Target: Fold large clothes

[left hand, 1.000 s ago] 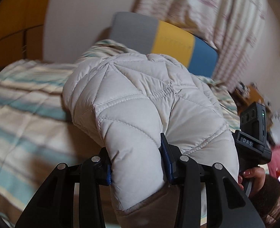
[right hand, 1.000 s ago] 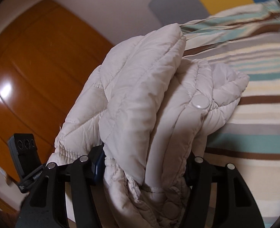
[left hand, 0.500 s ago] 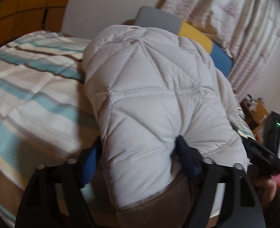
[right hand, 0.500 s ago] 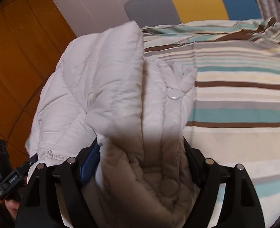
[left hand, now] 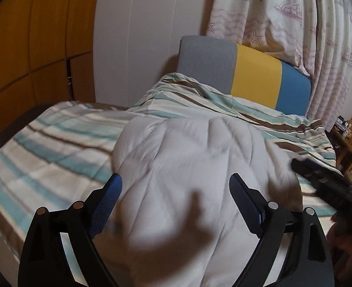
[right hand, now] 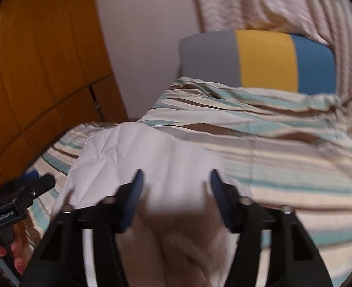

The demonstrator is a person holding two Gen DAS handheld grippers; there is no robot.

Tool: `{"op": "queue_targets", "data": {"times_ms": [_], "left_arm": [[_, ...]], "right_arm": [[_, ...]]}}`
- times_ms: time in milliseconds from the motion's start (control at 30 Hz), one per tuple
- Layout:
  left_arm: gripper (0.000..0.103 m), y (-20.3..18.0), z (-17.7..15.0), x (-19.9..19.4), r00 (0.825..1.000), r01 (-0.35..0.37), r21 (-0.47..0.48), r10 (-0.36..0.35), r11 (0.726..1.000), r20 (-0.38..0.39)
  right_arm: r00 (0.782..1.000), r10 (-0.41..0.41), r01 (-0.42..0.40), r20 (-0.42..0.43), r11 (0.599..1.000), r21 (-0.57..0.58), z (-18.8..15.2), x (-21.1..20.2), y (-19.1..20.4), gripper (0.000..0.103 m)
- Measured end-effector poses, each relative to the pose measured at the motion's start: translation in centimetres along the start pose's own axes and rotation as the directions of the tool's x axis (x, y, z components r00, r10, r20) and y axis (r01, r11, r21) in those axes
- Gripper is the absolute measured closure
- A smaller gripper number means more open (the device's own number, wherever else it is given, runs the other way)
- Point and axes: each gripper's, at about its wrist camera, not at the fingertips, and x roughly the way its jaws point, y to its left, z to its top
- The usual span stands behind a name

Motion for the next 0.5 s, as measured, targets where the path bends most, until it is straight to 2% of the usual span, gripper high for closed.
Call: {"op": "queue_targets", "data": {"times_ms": [67,100,200,367,500], "left_arm": [[0.013,-1.1,1.2,2.7,0.999,-0.011,0.025,0.012,1.0,-0.035],[0.017,-1.5,1.6,3.8,0.998,-0.021,0.04,0.023,0.999,-0.054],[0.017,-2.0,1.7,7.7,0.991,-0.066,0.078,0.075,0.995,-0.112],[0.015,-2.4,0.0,11.2,0.982,-0.083,0.137,0.105,0.987,-0.156],[0.012,-2.1,-0.7,12.6,0.981,-0.059,0.131,0.082,0.99,-0.176]], "right_arm": [[0.999,-0.01,0.008,-0.043,0.999,-0.037,1.1,3.2,1.2,0.066],[0.997,-0.03,0.026,-0.065,0.998,-0.049,1.4,4.6,1.4,0.066],[0.991,-0.068,0.062,-0.119,0.997,-0.051,0.4,8.7,0.6,0.067],[0.982,-0.083,0.08,-0.167,0.996,-0.024,-1.8,11.0,-1.2,0.067],[0.978,-0.079,0.082,-0.194,0.997,0.009,-2.4,12.9,-2.5,0.067]]}}
